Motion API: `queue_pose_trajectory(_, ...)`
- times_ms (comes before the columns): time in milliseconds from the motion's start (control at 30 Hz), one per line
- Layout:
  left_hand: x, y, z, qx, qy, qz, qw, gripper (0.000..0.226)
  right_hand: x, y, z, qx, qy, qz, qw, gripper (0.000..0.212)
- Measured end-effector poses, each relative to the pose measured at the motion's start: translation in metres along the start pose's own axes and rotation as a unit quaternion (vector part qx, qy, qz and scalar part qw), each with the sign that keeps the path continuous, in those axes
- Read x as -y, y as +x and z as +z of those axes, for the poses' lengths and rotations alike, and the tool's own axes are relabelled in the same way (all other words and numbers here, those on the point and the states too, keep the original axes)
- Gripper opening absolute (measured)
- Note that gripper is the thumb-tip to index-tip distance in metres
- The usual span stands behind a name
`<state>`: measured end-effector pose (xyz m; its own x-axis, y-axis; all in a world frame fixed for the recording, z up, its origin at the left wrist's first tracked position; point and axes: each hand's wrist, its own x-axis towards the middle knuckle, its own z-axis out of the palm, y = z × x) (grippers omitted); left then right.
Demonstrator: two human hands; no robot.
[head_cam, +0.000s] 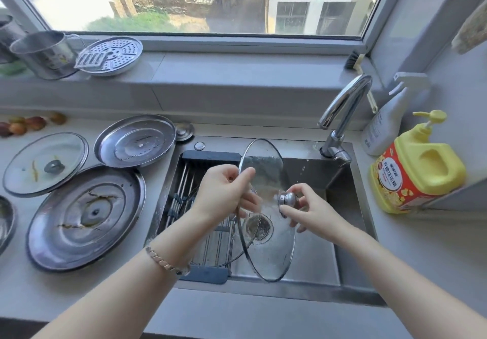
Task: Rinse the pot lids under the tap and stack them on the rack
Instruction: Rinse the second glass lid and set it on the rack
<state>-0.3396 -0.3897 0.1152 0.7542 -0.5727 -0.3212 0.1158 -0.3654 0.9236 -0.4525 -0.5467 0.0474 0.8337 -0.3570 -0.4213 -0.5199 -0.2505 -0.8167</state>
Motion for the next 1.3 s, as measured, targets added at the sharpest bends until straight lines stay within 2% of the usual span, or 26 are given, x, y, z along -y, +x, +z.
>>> queue_pose_trajectory(100, 0.017, -0.002, -0.022, 0.005, -0.067, -0.031, 0.997, 0.033, 0.005, 0.004, 0.011, -0.028, 0.002, -0.023, 0.999, 0.023)
queue_pose_trajectory(167, 0.037, 0.003, -0.040, -0.014, -0.069, -0.056, 0.996, 0.037, 0.010, 0.008, 0.024, -0.049, -0.024, -0.034, 0.998, 0.023)
queue_pose_trajectory(233, 0.065, 0.010, -0.059, -0.055, -0.011, -0.075, 0.996, 0.042, 0.017, 0.014, 0.039, -0.075, -0.063, -0.028, 0.995, 0.024)
queue_pose_trajectory(300, 0.092, 0.014, -0.080, -0.072, 0.142, -0.077, 0.984, 0.039, 0.028, 0.024, 0.054, -0.097, -0.116, -0.013, 0.988, 0.026)
queue_pose_trajectory(400, 0.128, 0.015, -0.107, -0.027, 0.393, -0.069, 0.917, 0.026, 0.046, 0.047, 0.075, -0.102, -0.216, 0.008, 0.971, 0.029)
queue_pose_trajectory(533, 0.169, 0.024, -0.126, 0.087, 0.598, -0.015, 0.797, 0.028, 0.069, 0.091, 0.103, -0.065, -0.314, 0.011, 0.947, 0.028)
queue_pose_trajectory(767, 0.206, 0.048, -0.142, 0.232, 0.733, 0.003, 0.639, 0.055, 0.073, 0.155, 0.156, 0.008, -0.445, 0.054, 0.894, 0.034)
queue_pose_trajectory(900, 0.217, 0.051, -0.144, 0.269, 0.764, 0.027, 0.586, 0.054, 0.068, 0.176, 0.175, 0.019, -0.449, 0.081, 0.890, 0.027)
queue_pose_trajectory(967, 0.222, 0.051, -0.145, 0.278, 0.769, 0.036, 0.574, 0.054, 0.064, 0.184, 0.183, 0.010, -0.431, 0.095, 0.897, 0.025)
queue_pose_trajectory(1167, 0.229, 0.052, -0.150, 0.294, 0.763, 0.036, 0.575, 0.057, 0.046, 0.190, 0.186, -0.025, -0.351, 0.107, 0.930, 0.035)
queue_pose_trajectory(1300, 0.225, 0.051, -0.149, 0.304, 0.764, 0.027, 0.568, 0.062, 0.045, 0.185, 0.179, 0.018, -0.321, 0.113, 0.940, 0.061)
